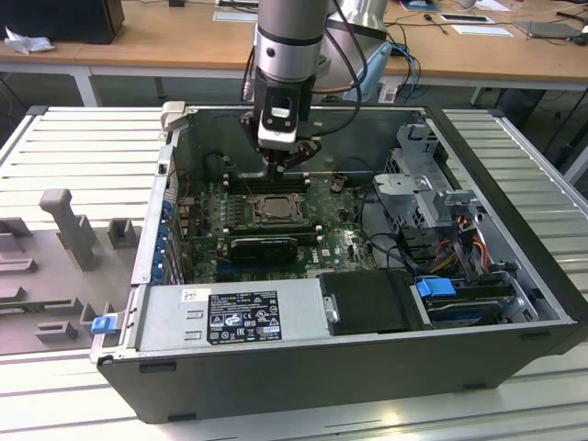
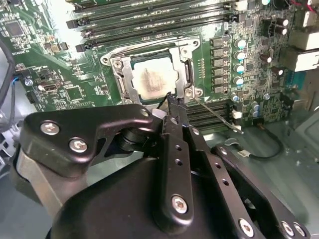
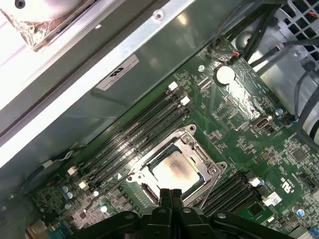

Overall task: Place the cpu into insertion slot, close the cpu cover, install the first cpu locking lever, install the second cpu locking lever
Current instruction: 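Install the first cpu locking lever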

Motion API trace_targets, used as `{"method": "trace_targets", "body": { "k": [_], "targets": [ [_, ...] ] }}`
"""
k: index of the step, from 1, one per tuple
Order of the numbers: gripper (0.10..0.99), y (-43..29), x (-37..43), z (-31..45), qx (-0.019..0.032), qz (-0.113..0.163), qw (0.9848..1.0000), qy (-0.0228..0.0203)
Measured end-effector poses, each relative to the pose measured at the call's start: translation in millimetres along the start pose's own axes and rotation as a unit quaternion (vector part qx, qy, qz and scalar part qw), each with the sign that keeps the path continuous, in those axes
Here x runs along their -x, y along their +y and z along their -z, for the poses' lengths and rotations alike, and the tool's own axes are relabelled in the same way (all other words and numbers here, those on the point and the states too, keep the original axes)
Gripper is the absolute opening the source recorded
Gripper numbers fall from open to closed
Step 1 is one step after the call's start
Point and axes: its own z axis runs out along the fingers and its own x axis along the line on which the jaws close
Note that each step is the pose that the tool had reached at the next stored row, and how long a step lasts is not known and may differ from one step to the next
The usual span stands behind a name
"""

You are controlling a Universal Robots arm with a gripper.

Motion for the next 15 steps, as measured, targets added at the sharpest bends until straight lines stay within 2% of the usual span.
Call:
{"method": "trace_targets", "body": {
  "k": [7,10,15],
  "targets": [
    [0.106,0.0,0.0,0.0,-0.0017,0.036,0.9993,0.0003],
    [0.106,0.0,0.0,0.0,-0.0029,0.058,0.9983,0.0003],
    [0.106,0.0,0.0,0.0,-0.0039,0.078,0.997,0.0004]
  ]
}}
